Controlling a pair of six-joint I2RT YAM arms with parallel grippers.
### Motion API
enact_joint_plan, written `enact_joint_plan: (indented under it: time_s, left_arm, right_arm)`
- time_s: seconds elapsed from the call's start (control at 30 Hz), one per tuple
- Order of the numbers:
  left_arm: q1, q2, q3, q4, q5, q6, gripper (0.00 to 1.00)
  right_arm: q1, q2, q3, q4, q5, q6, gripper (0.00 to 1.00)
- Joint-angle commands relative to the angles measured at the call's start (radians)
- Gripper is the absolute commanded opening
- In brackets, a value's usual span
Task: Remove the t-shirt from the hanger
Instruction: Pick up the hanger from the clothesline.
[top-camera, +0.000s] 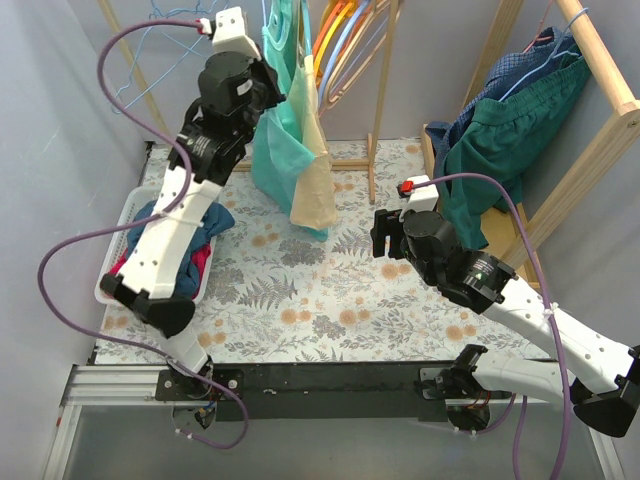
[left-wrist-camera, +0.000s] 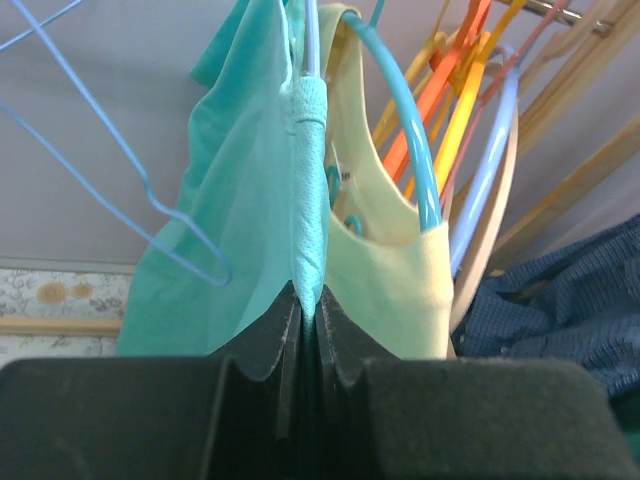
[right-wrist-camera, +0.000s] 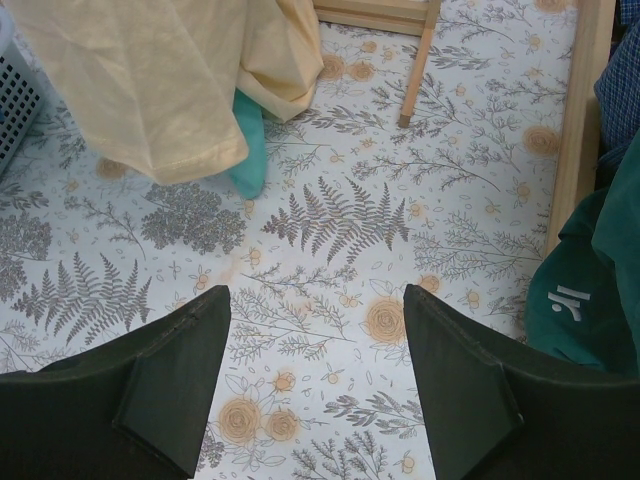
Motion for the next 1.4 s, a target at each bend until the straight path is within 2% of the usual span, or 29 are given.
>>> enact_joint_plan:
  time_s: [0.0, 0.23, 0.43, 0.6, 0.73, 0.8, 0.87, 0.97, 1.03, 1.23, 1.37]
  left_arm:
    - [-0.008, -0.200, -0.134, 0.053, 0.054, 0.010, 0.00]
    - [-0.012, -0.386, -0.307, -0.102, 0.163, 0.012, 0.00]
    - [-0.014, -0.607, -0.498, -0.194, 0.089, -0.002, 0.00]
    - [-0.014, -0.711, -0.524, -0.289, 0.097, -0.037, 0.00]
    - [-0.014, -0.773, -0.561, -0.365, 0.201, -0.020, 0.00]
    - [-0.014, -0.787, -0.552, -0.453, 0.220, 0.000, 0.00]
    - [-0.014, -0.771, -0.464, -0.571, 0.195, 0.007, 0.00]
    - [-0.014, -0.767, -0.351, -0.636, 0.181, 0.020, 0.00]
    - [-0.014, -0.805, -0.332, -0.633, 0.195, 0.024, 0.00]
    - [-0.005, -0.900, -0.322, -0.552, 0.466, 0.096, 0.00]
    - [-0.005, -0.954, -0.324, -0.511, 0.598, 0.125, 0.00]
  right_arm:
    - [-0.004, -0.007, 0.003, 0.027, 0.013, 0.011, 0.77]
    - [-0.004, -0.007, 0.004, 0.025, 0.015, 0.004, 0.77]
    - [-0.006, -0.005, 0.008, 0.034, 0.009, -0.007, 0.77]
    - [-0.006, 0.007, 0.023, 0.048, -0.017, -0.035, 0.79]
    - [-0.006, 0.009, 0.043, 0.062, -0.062, -0.102, 0.79]
    - [-0.006, 0.007, 0.054, 0.074, -0.135, -0.178, 0.79]
    - [-0.006, 0.010, 0.081, 0.085, -0.198, -0.231, 0.80]
    - [-0.006, 0.018, 0.113, 0.097, -0.299, -0.308, 0.80]
    - [-0.006, 0.021, 0.144, 0.102, -0.361, -0.338, 0.80]
    - [-0.006, 0.001, 0.207, 0.109, -0.484, -0.391, 0.80]
    - [-0.006, -0.051, 0.228, 0.113, -0.553, -0.434, 0.80]
